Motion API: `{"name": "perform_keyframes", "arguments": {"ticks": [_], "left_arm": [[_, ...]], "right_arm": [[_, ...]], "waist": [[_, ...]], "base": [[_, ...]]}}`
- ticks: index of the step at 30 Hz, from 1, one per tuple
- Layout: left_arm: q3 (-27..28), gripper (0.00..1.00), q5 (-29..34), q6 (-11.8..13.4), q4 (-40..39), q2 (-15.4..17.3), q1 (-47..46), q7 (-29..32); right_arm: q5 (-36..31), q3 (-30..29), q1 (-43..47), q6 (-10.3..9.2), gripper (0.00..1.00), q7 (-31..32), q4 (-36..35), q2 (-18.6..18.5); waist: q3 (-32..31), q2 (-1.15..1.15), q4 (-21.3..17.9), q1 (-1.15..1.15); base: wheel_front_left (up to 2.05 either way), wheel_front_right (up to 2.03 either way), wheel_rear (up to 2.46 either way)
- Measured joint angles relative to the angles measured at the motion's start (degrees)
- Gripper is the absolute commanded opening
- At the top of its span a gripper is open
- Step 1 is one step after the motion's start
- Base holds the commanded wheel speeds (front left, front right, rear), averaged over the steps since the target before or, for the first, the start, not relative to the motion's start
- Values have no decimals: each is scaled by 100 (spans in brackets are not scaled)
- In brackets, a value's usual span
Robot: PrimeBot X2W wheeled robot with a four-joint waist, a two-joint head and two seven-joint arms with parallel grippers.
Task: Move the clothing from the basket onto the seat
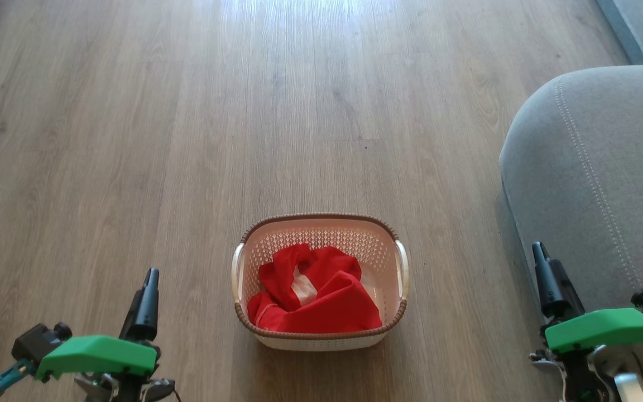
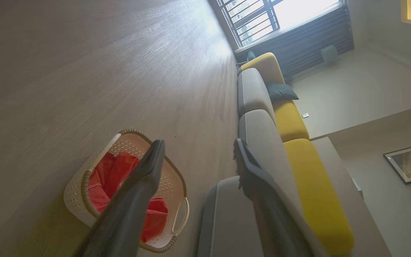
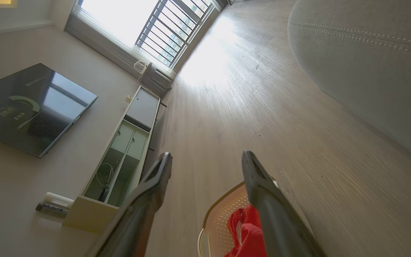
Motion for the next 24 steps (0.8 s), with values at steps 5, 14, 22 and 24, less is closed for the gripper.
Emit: {"name": "perform_keyframes", "arguments": {"ticks": [5, 14, 22, 24], "left_arm": [[-22, 100, 321, 2, -29, 0, 0, -67], [-80, 100, 906, 46, -88, 0, 0, -212], [-143, 100, 1463, 94, -158, 1, 1, -361], [-148, 100, 1533, 94, -171, 1, 1, -376]], "right_arm": [[-391, 27, 6, 0, 100, -100, -45, 0], [-1090, 98, 8, 0, 100, -253, -100, 0], [-1689, 133, 11, 0, 100, -357, -115, -1], [-1762, 134, 11, 0, 100, -394, -115, -1]], "waist": [[1, 0, 8, 0], [0, 0, 18, 0], [-13, 0, 20, 0], [-14, 0, 19, 0]], "base": [[0, 0, 0], [0, 0, 0], [0, 0, 0], [0, 0, 0]]}}
